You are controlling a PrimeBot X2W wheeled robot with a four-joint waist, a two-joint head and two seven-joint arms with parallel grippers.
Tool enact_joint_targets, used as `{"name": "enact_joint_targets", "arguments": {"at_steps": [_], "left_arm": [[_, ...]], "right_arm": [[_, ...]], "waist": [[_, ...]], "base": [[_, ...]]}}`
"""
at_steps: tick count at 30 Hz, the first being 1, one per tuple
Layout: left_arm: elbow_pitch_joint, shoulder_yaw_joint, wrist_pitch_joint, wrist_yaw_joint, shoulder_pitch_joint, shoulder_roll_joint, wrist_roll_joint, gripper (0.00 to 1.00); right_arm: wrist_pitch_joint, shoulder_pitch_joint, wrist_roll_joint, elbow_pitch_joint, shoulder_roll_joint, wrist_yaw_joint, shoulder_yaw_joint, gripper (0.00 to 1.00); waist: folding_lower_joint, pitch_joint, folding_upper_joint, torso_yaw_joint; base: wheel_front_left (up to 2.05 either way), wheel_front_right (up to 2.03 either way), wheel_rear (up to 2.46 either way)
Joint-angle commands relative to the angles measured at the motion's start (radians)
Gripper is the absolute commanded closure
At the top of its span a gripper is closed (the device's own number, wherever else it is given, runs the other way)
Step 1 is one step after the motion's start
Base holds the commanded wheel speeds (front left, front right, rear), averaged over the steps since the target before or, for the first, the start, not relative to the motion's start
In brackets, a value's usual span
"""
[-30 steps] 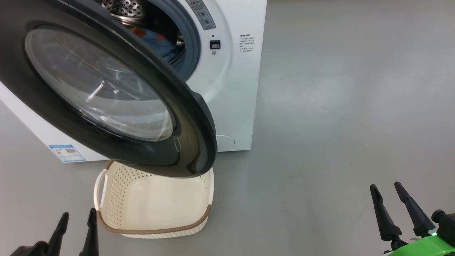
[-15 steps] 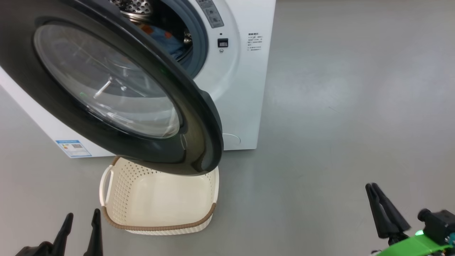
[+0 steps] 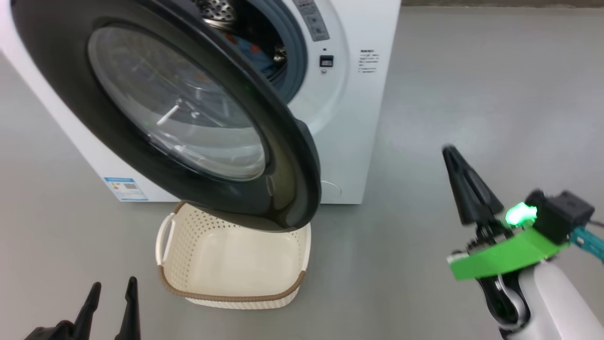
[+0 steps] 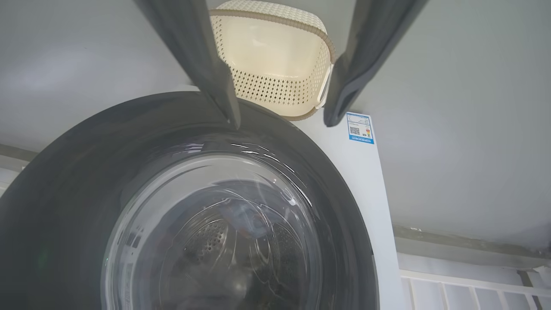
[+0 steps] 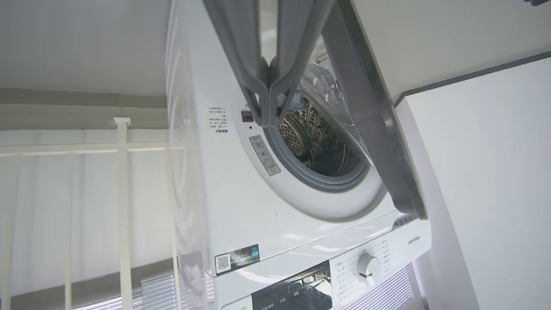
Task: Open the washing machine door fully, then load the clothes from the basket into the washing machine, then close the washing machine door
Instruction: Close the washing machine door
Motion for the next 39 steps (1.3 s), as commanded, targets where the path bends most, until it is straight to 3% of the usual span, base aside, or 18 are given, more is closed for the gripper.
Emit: {"name": "enact_joint_targets", "arguments": {"at_steps": [1, 13, 27, 39], "left_arm": [[-0.03, 0.033, -0.009, -0.002, -0.031, 0.01, 0.016, 0.0], [-0.047, 0.012, -0.009, -0.002, -0.051, -0.008, 0.018, 0.0], [-0.038, -0.007, -0.009, -0.002, -0.09, -0.044, 0.008, 0.0], [-0.036, -0.008, -0.009, -0.002, -0.118, -0.056, 0.005, 0.0]], "right_arm": [[-0.005, -0.06, 0.011, -0.045, 0.006, 0.002, 0.039, 1.0], [-0.005, -0.223, 0.031, -0.128, 0.072, 0.002, 0.225, 1.0], [-0.005, -0.177, 0.063, 0.123, 0.07, 0.002, 0.463, 1.0], [-0.005, -0.186, 0.071, 0.24, 0.067, 0.002, 0.426, 1.0]], "waist": [[0.0, -0.003, 0.0, 0.025], [0.0, 0.03, 0.0, 0.128], [0.0, 0.097, 0.0, 0.215], [0.0, 0.139, 0.0, 0.215]], "base": [[0.0, 0.0, 0.0], [0.0, 0.0, 0.0], [0.0, 0.0, 0.0], [0.0, 0.0, 0.0]]}}
